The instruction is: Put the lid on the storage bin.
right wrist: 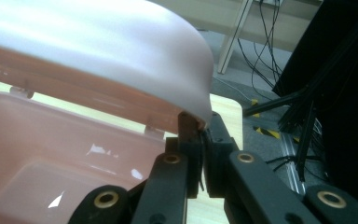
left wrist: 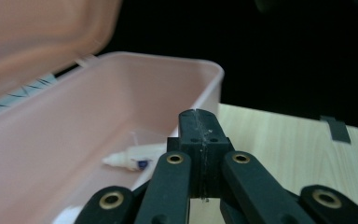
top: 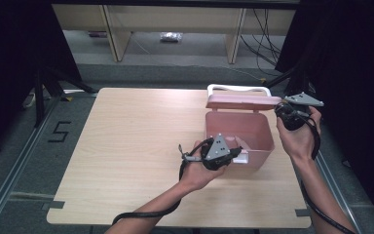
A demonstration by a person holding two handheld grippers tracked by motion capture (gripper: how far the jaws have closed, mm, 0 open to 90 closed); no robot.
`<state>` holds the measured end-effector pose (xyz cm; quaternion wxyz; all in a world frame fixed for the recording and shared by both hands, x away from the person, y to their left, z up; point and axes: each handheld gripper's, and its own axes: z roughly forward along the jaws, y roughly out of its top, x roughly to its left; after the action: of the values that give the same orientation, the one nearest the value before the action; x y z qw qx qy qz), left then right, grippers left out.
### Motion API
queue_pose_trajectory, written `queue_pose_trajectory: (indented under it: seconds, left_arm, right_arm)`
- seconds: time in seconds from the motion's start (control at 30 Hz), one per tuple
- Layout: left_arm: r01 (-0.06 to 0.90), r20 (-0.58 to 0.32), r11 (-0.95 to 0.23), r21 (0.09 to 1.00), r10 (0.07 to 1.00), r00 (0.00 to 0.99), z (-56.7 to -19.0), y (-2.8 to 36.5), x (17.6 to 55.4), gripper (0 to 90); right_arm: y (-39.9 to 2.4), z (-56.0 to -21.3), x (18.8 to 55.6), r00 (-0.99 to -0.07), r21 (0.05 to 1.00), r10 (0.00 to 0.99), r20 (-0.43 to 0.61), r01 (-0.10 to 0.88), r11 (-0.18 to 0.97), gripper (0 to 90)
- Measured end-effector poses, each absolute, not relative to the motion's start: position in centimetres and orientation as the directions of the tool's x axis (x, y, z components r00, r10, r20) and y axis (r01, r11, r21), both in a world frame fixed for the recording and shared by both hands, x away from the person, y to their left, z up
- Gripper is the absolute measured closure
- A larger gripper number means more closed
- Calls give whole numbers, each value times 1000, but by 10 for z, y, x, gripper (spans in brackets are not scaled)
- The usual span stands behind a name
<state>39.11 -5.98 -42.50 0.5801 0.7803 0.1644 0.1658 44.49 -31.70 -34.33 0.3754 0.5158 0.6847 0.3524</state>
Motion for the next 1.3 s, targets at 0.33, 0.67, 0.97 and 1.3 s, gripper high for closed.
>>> queue_pose_trajectory:
  seconds: [0.33, 0.67, 0.97, 1.3]
  left_arm:
    - [99, 25, -185, 978, 570, 821, -400, -24, 412, 900]
    - [116, -5, -138, 984, 625, 781, -391, -9, 425, 900]
    - [104, -19, -99, 990, 627, 779, -388, -6, 429, 900]
    - [92, -9, -101, 991, 626, 779, -385, -6, 428, 900]
  right_arm:
    - [-317, -346, 438, -197, 866, 964, -176, 434, 247, 884]
    - [-315, -350, 432, -189, 871, 970, -152, 439, 222, 881]
    - [-316, -355, 425, -202, 869, 967, -157, 437, 232, 876]
    - [-318, -359, 423, -202, 872, 962, -186, 418, 257, 872]
